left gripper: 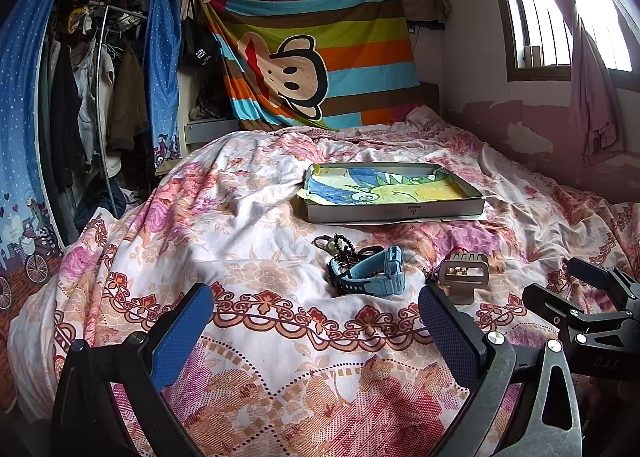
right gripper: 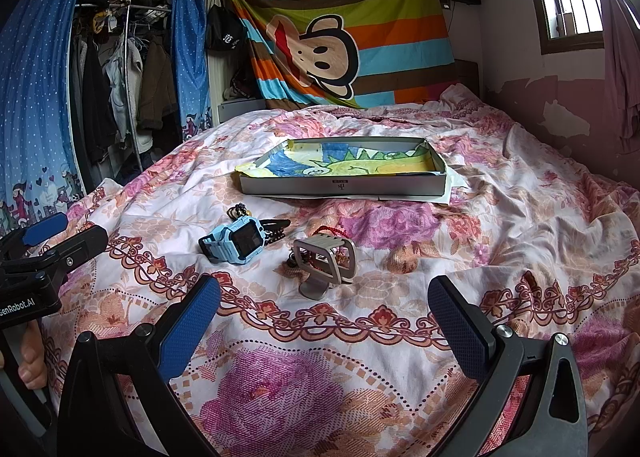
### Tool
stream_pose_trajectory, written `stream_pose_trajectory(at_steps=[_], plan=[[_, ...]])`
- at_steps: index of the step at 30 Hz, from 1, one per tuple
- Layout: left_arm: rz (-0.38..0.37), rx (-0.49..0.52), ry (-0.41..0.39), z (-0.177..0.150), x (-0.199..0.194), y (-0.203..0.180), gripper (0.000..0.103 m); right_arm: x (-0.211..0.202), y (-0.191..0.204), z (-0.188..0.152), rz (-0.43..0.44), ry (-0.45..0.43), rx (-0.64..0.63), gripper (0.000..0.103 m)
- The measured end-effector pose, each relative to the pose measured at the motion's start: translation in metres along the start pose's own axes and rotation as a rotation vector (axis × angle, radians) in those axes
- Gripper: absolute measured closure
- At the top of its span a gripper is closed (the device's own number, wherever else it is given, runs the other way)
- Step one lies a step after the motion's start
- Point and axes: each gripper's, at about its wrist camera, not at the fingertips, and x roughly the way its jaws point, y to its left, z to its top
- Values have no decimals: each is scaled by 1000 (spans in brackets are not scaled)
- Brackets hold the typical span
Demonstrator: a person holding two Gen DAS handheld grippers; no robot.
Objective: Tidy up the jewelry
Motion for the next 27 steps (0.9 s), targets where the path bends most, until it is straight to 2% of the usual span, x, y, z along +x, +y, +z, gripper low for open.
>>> stream_pose_trajectory(at_steps=[11, 16, 19, 22, 27], plan=[[-2, 0, 1, 0, 0, 0, 0, -2, 1, -1, -7, -5, 14, 1], [-21, -19, 17, -1, 2, 1, 0, -3, -11, 2, -3, -7, 49, 1], [-56, -46, 44, 0, 6, 4, 0, 4, -20, 6, 67, 23, 57, 1], [-112, -61, 87, 3, 16, 9, 0, 18, -31, 11, 126, 100, 42, 1], [-218, -42, 164, 11, 44, 7, 0, 40, -39, 18, 112, 187, -69, 1]])
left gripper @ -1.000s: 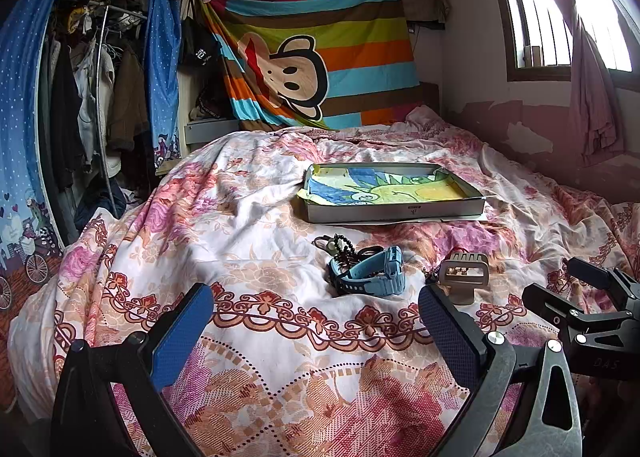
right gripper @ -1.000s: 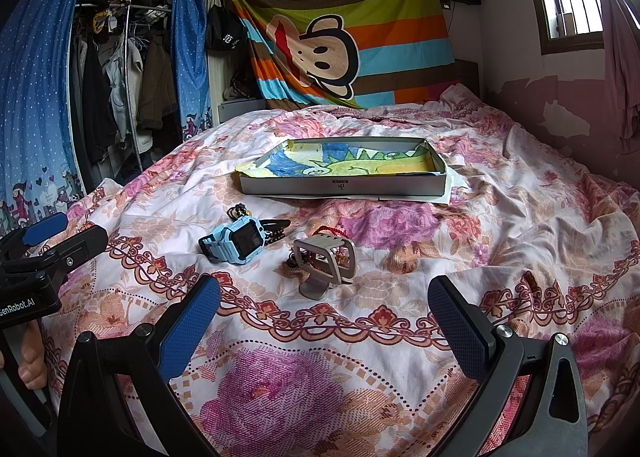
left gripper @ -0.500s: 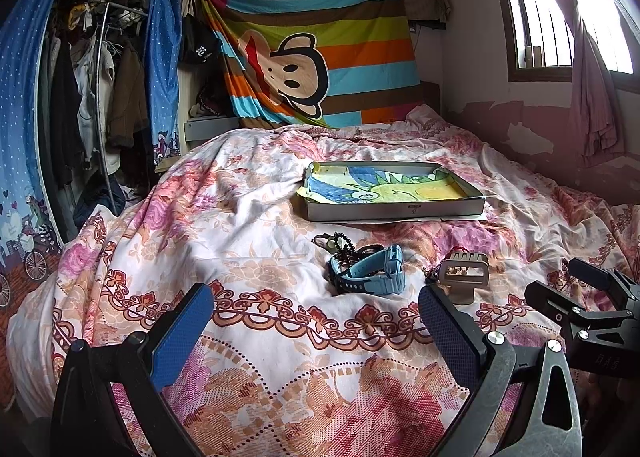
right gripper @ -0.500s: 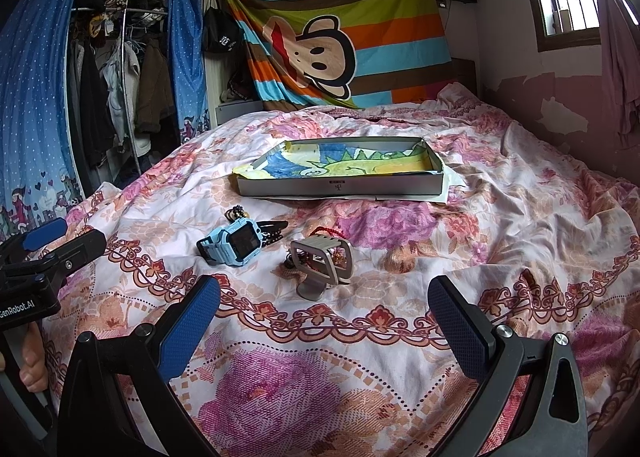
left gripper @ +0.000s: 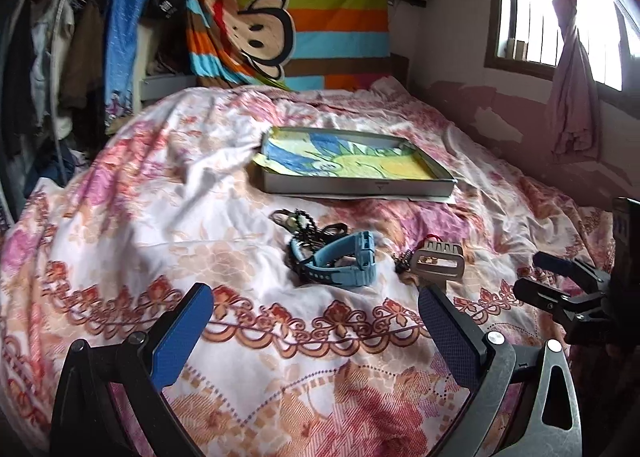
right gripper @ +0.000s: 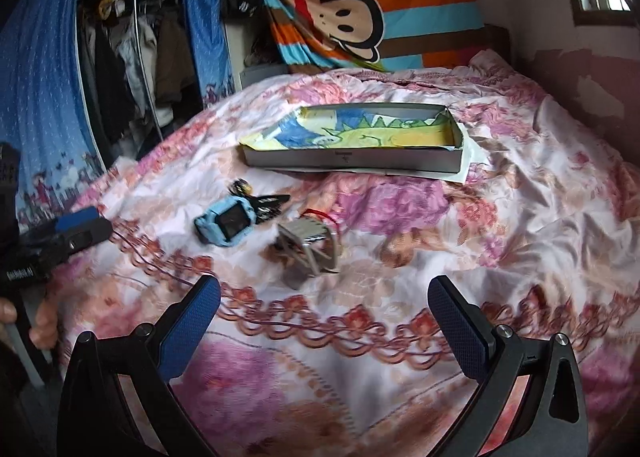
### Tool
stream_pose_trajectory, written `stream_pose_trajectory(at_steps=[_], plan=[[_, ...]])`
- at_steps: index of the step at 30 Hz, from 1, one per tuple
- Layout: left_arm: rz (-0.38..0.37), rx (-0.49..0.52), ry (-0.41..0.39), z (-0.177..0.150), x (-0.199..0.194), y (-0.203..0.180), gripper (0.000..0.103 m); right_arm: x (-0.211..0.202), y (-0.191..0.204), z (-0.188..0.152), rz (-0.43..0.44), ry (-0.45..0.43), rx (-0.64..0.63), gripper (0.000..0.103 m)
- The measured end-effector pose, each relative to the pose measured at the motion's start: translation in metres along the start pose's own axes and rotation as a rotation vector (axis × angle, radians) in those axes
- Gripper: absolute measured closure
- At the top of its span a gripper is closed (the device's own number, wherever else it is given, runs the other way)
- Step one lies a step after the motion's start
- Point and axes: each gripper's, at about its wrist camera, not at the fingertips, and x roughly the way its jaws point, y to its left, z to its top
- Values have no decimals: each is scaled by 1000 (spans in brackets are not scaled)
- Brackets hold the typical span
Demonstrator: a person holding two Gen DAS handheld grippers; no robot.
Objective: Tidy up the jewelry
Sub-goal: 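Grasp the blue smartwatch with the left gripper while the right gripper grasps the grey metal watch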
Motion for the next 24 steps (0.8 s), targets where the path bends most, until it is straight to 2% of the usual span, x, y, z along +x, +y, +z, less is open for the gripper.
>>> stream_pose_trajectory(at_steps=[4, 7, 12, 14, 16, 21, 23, 24], plan=[[-59, 32, 31, 9, 20, -4, 4, 15, -1, 8, 36, 44, -78, 1], [-84, 80, 54, 14, 35, -10, 10, 27, -5, 14, 73, 65, -77, 1], [-141, 108, 133, 20, 64, -16, 34, 46, -9, 21, 144, 88, -31, 2], [-161, 107, 155, 21, 72, -17, 43, 53, -7, 24, 164, 94, -25, 9], [-182, 107, 172, 23, 79, -18, 47, 62, -5, 24, 178, 106, -27, 20], [-195, 115, 204, 26, 95, -21, 60, 82, 3, 28, 214, 144, -41, 30], [-187, 111, 224, 27, 103, -21, 63, 88, 8, 30, 221, 157, -58, 33], [-182, 106, 233, 27, 107, -21, 64, 92, 10, 31, 222, 164, -65, 39]])
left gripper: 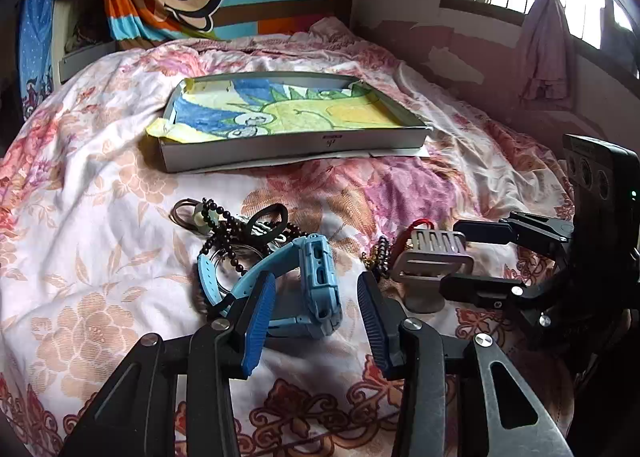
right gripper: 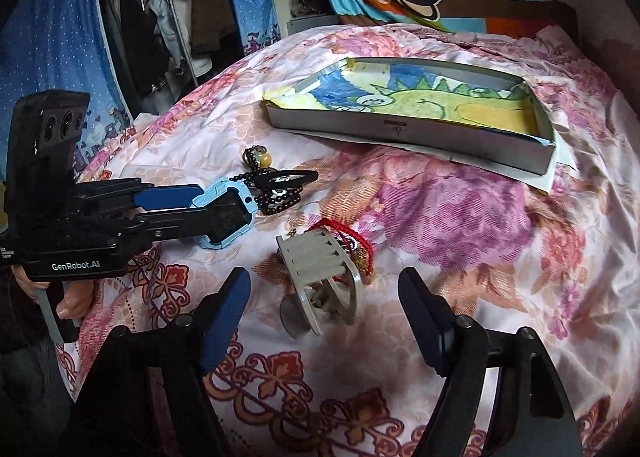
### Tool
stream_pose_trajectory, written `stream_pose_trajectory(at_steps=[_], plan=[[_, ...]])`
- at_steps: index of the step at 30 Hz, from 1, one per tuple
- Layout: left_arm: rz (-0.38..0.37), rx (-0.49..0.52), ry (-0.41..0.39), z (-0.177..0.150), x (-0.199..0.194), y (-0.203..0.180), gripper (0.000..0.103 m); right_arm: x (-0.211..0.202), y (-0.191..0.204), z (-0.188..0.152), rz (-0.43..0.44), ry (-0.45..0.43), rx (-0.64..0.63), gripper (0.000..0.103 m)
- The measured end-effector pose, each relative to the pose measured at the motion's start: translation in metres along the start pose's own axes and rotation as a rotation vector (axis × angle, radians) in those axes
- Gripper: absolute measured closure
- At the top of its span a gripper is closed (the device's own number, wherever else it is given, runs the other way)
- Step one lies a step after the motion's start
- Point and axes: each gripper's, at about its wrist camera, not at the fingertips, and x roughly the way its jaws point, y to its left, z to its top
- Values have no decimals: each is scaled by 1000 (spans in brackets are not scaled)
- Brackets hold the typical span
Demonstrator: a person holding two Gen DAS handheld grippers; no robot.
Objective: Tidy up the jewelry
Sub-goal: 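Grasp the blue smartwatch with the left gripper while the right gripper grasps the grey metal watch, then carry both watches into the grey tray and open both grippers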
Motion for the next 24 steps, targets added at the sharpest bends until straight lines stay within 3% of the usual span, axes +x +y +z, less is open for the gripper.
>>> stream_pose_trajectory(at_steps=[7, 17, 24], plan=[[-18, -26, 6, -1, 3, 3, 81, 0, 1, -1, -35, 12, -3, 75], [-16, -68, 38, -12, -17, -3, 86, -22, 5, -15, -26, 66, 8, 77], [-40, -92, 23, -20, -38, -12, 86, -48, 10, -26, -22, -9, 10, 77]])
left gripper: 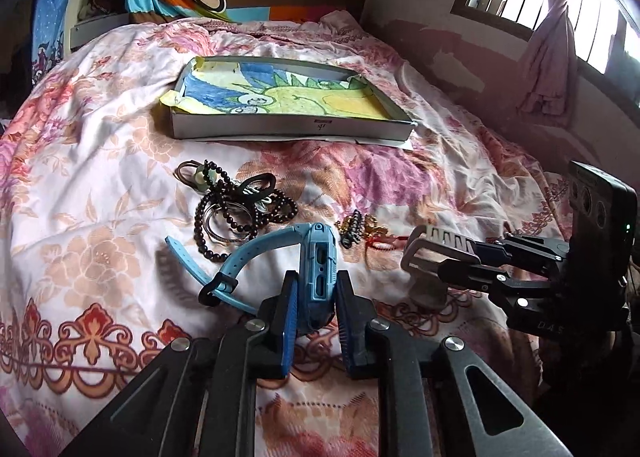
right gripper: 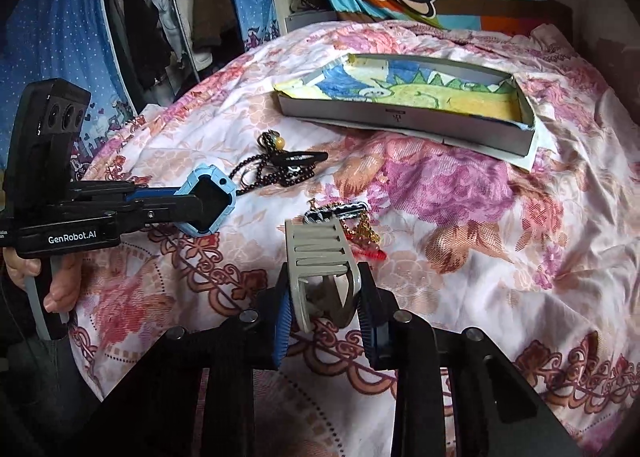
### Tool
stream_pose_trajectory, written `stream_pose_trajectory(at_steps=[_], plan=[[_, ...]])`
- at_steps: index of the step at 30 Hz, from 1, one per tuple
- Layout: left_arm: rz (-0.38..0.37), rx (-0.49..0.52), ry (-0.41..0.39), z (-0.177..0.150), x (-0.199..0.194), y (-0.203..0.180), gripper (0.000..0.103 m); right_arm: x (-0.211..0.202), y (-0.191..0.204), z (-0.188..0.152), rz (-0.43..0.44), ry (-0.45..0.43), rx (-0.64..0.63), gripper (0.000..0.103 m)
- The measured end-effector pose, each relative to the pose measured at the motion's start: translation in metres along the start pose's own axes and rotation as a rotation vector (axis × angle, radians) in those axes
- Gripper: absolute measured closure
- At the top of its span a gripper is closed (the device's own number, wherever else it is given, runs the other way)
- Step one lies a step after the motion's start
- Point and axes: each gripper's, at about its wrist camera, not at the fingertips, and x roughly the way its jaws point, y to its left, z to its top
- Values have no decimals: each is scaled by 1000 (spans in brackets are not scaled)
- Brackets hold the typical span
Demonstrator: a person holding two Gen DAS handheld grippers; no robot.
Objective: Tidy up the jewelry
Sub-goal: 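Carry both watches into the grey tray and open both grippers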
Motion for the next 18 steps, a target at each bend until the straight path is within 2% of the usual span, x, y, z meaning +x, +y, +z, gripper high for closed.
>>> stream_pose_trajectory(at_steps=[2, 7, 13, 18], plan=[[-3, 0, -7, 1, -5, -3, 86, -5, 1, 1, 18, -13, -4, 77], [-21, -21, -19, 7, -14, -5, 87, -16, -16, 2, 145, 5, 81, 77], [-15, -28, 10, -8, -16, -9, 87, -26, -14, -15, 68, 22, 58, 77], [-22, -23, 24, -21, -22, -18, 87, -36, -7, -24, 52, -18, 46, 77]])
